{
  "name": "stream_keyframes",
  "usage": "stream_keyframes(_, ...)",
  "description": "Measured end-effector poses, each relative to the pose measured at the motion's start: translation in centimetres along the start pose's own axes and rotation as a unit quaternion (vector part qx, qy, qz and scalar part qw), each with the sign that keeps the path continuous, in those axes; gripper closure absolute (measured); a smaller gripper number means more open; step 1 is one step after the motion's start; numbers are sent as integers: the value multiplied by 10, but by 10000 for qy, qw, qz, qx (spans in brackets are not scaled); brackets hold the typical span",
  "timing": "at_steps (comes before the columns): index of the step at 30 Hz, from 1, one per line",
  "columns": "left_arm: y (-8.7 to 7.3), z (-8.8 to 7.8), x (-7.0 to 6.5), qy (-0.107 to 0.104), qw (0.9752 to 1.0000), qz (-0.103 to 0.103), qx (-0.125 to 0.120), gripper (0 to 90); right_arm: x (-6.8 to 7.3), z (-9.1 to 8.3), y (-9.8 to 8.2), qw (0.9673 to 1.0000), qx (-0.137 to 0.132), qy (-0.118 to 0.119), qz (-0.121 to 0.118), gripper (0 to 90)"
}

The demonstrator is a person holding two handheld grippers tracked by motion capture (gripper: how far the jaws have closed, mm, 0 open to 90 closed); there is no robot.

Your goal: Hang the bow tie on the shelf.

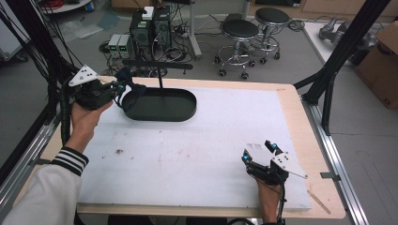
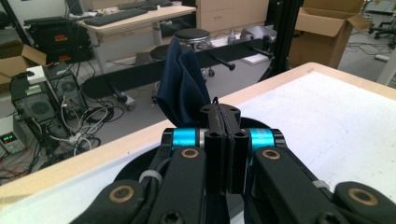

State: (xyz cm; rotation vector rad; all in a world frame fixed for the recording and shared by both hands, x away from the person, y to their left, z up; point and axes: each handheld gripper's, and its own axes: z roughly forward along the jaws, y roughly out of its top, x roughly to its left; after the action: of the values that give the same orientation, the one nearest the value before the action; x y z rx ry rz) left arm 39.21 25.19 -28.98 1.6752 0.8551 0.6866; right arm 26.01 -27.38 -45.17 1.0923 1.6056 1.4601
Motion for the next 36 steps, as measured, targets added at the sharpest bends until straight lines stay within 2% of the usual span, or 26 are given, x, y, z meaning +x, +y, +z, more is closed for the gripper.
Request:
stream_keyframes(5, 11, 8, 0, -76, 9999, -65, -107, 884, 0, 0, 0, 10000, -2, -3, 3, 104)
stream_keyframes(8, 19, 12, -2, -79, 9998, 23, -162, 884, 0, 0, 0, 10000, -17, -7, 1, 104)
stream_keyframes(11, 24, 16, -4, -142, 9996, -27, -234, 884, 0, 0, 0, 10000, -29, -15, 6, 104)
stream_keyframes(14, 29, 23, -6, -147, 9996, 63, -246, 884, 0, -1, 0, 10000, -24, -11, 24, 104)
stream_keyframes(17, 33, 30, -7, -170, 9993, -1, -341, 884, 0, 0, 0, 10000, -24, -13, 23, 104)
stream_keyframes(23, 40, 43, -6, -92, 9990, -12, -428, 884, 0, 0, 0, 10000, -24, -18, 13, 104)
stream_keyframes(28, 39, 51, -2, -62, 9987, -123, -498, 884, 0, 0, 0, 10000, -15, -11, 31, 104)
stream_keyframes(36, 34, 55, 7, 120, 9988, -81, -458, 884, 0, 0, 0, 10000, 9, -6, 13, 104)
